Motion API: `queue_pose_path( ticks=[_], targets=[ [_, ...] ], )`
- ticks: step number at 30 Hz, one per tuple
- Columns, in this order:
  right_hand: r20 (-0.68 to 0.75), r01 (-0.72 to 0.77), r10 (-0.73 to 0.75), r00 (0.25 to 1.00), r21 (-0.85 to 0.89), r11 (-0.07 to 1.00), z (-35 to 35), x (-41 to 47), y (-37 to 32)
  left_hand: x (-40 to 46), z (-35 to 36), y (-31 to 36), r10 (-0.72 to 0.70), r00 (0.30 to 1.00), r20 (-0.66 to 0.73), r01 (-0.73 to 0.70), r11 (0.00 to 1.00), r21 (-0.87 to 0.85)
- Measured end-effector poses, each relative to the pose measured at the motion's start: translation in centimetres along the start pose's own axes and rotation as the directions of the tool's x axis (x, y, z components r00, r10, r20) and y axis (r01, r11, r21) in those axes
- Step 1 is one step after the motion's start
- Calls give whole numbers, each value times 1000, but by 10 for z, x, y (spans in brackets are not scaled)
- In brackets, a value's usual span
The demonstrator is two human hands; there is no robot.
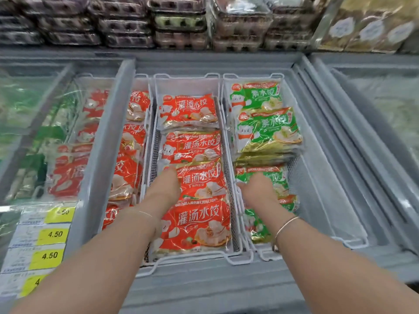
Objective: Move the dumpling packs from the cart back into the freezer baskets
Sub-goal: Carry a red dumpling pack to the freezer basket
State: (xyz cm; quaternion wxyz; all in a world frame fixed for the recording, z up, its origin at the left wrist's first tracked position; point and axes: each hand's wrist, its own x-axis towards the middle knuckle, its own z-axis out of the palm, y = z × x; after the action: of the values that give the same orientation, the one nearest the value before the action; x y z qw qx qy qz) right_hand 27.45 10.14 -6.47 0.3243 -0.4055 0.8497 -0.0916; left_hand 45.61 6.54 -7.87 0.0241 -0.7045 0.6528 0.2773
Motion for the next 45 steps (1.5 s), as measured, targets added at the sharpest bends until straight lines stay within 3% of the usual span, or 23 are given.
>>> queue_pose_path(
  ticks=[6,11,16,22,27,34,40,45],
  targets=[
    [-205,65,-38,978,128,990,-96,-18,15,-35,-36,105,189,978,-83,-199,970,-137],
    [-380,107,-9,925,237,966,-175,-26,71,-67,-35,201,369,919,-139,-387,913,-130],
    [-531,115,71,845,308,944,-262,-36,177,-119,9,325,512,844,-159,-534,830,-163],
    [-586,-15,266,766,398,917,-360,-43,344,-195,88,482,645,754,-125,-649,702,-295],
    [-552,-132,424,718,490,862,-408,-56,471,-255,162,591,739,673,-33,-688,610,-392],
    [-445,-317,633,634,597,737,-396,-59,591,-300,263,659,808,564,173,-756,589,-285],
    [-253,-442,792,556,717,539,-350,-56,657,-295,334,668,786,534,312,-790,596,-147],
    [-87,-573,875,477,723,385,-300,-48,690,-273,389,664,682,590,433,-746,665,-31]
  ],
)
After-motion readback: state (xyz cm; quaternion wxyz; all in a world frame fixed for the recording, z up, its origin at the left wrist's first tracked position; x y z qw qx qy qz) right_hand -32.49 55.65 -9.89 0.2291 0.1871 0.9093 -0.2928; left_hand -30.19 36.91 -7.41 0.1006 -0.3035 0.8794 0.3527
